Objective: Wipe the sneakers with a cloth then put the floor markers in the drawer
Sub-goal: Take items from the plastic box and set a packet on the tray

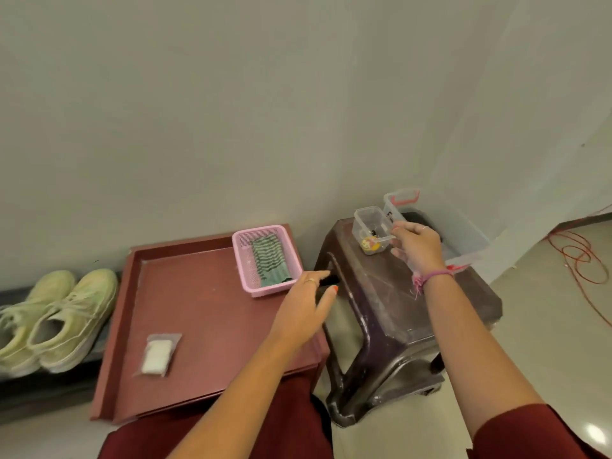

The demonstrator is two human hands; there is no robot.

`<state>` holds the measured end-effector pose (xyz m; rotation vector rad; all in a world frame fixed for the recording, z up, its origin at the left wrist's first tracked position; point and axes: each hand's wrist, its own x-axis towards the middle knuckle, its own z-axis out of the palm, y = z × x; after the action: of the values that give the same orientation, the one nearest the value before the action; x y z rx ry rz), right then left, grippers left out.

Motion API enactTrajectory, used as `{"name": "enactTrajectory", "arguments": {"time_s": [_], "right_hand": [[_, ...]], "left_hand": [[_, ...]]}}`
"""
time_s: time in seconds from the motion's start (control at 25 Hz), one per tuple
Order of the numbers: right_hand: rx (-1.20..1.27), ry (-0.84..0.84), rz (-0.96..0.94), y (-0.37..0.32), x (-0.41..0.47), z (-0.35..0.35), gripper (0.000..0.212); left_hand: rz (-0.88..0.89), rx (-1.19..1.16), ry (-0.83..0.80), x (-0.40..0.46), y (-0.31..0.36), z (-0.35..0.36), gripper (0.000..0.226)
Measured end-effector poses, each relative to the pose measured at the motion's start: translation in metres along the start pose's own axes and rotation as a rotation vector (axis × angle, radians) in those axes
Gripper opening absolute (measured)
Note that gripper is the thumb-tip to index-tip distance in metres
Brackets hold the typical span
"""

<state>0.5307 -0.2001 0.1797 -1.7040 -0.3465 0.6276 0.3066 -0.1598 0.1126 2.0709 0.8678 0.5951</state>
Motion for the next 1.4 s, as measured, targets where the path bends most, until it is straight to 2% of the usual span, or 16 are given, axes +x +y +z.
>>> {"name": "enactTrajectory", "arguments": {"time_s": [0.36,0.56,0.72,0.88,1.04,1.12,1.2,1.28,1.36,1.4], "right_hand": [[0.112,-0.222,0.174,0.054,-0.117,0.120,0.016],[0.089,-0.274,0.290,0.101,-0.160,0.181,0.016],[0.039,-0.309,0.413,0.140,-0.179,0.231,0.020],[-0.067,-0.402,0.507,0.179,-0.184,0.271,0.020],[-0.145,-0.452,0.561,0.207,-0.182,0.304,0.018],[-0.177,-0.491,0.575,0.215,-0.180,0.320,0.016],[-0.212,-0.538,0.577,0.220,-0.181,0.333,0.018],[-0.268,-0.578,0.556,0.224,-0.181,0.343,0.023],[-0.291,-0.618,0.555,0.227,-0.182,0.350,0.022],[-0.296,-0.638,0.563,0.227,-0.184,0.352,0.018]], "left_hand": [[-0.348,-0.101,0.286,-0.113,-0.106,-0.089,0.027],[-0.607,-0.237,0.438,-0.155,-0.158,-0.127,0.031],[-0.802,-0.413,0.615,-0.166,-0.195,-0.147,0.042],[-0.896,-0.500,0.598,-0.163,-0.223,-0.154,0.054],[-0.912,-0.448,0.491,-0.149,-0.247,-0.149,0.054],[-0.957,-0.434,0.462,-0.145,-0.257,-0.146,0.044],[-0.975,-0.457,0.450,-0.142,-0.261,-0.144,0.013],[-0.992,-0.487,0.437,-0.141,-0.267,-0.142,0.026],[-1.026,-0.570,0.450,-0.140,-0.273,-0.142,0.016],[-1.040,-0.619,0.444,-0.140,-0.276,-0.141,0.019]]}}
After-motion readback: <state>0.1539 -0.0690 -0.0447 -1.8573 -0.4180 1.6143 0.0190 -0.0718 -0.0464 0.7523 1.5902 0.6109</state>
